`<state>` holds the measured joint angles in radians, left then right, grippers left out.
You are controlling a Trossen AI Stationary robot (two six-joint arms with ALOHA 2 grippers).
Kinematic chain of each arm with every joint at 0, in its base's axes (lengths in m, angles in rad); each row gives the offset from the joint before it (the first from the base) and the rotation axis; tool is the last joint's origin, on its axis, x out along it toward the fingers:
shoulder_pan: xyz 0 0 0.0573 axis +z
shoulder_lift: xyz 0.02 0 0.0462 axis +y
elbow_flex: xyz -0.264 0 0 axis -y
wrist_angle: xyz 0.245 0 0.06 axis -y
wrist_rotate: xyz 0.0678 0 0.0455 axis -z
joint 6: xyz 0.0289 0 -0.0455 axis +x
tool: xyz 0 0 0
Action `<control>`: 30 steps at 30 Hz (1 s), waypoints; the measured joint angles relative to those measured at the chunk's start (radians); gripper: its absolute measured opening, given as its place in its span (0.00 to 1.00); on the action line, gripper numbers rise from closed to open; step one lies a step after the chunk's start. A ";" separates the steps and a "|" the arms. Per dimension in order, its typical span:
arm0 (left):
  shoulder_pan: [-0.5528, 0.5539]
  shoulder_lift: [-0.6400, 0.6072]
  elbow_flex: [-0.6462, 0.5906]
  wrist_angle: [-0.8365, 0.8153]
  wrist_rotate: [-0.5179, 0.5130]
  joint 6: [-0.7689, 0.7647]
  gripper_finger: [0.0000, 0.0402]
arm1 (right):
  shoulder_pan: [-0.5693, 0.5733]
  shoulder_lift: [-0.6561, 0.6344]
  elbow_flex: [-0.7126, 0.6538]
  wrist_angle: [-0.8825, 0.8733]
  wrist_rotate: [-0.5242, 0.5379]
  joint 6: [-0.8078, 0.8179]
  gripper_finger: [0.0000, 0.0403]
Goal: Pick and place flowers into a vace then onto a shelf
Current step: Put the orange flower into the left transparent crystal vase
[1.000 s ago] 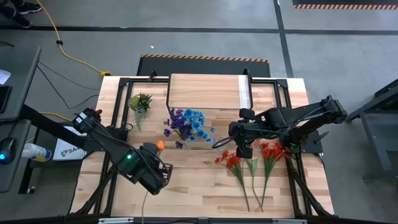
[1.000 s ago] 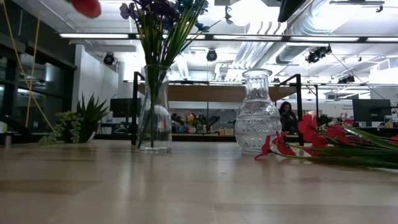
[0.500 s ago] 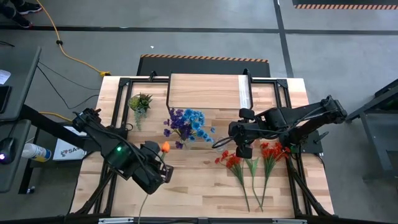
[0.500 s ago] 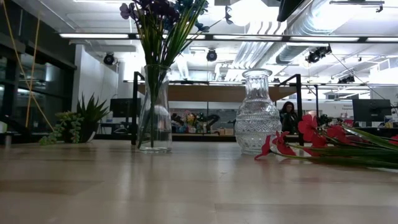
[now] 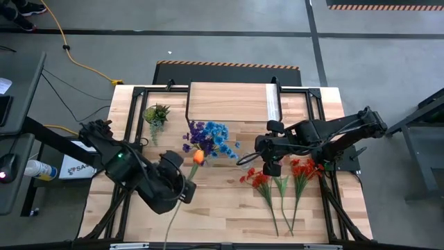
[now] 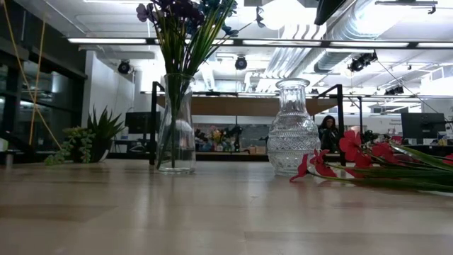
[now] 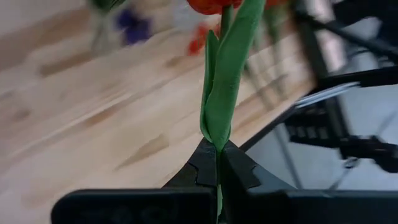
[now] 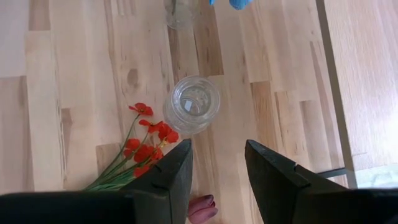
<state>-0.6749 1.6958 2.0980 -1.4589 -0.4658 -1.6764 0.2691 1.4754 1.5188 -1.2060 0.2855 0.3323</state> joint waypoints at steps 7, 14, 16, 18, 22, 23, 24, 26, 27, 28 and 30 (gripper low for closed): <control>0.000 0.000 0.056 0.085 -0.161 0.197 0.09 | 0.000 0.000 0.000 0.019 0.000 0.000 0.35; 0.000 0.001 0.088 0.224 -0.314 0.463 0.09 | 0.000 0.000 0.000 0.069 -0.046 -0.001 0.35; 0.000 0.000 0.089 0.287 -0.349 0.550 0.09 | 0.000 0.000 0.000 0.079 -0.071 -0.001 0.35; 0.000 0.000 0.089 0.349 -0.379 0.645 0.09 | 0.000 0.000 0.000 0.084 -0.098 -0.001 0.35; 0.000 0.000 0.089 0.457 -0.423 0.809 0.09 | 0.000 0.000 0.000 0.098 -0.150 -0.001 0.35; 0.000 0.000 0.089 0.478 -0.435 0.842 0.09 | 0.000 0.000 0.000 0.100 -0.165 -0.001 0.35; 0.000 0.000 0.089 0.497 -0.444 0.872 0.09 | 0.000 0.000 0.000 0.105 -0.180 -0.001 0.35; 0.000 0.000 0.089 0.530 -0.469 0.927 0.09 | 0.000 0.000 0.000 0.117 -0.218 0.000 0.35; 0.000 0.000 0.089 0.544 -0.482 0.951 0.09 | 0.000 0.000 0.000 0.126 -0.236 0.000 0.35; 0.000 0.000 0.089 0.552 -0.492 0.970 0.09 | 0.000 0.000 0.000 0.138 -0.254 0.000 0.35; 0.000 0.000 0.089 0.556 -0.516 0.996 0.09 | 0.000 0.000 0.000 0.162 -0.291 0.000 0.35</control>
<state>-0.6746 1.6958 2.1868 -0.9031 -0.9821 -0.6802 0.2694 1.4754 1.5188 -1.0442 -0.0056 0.3321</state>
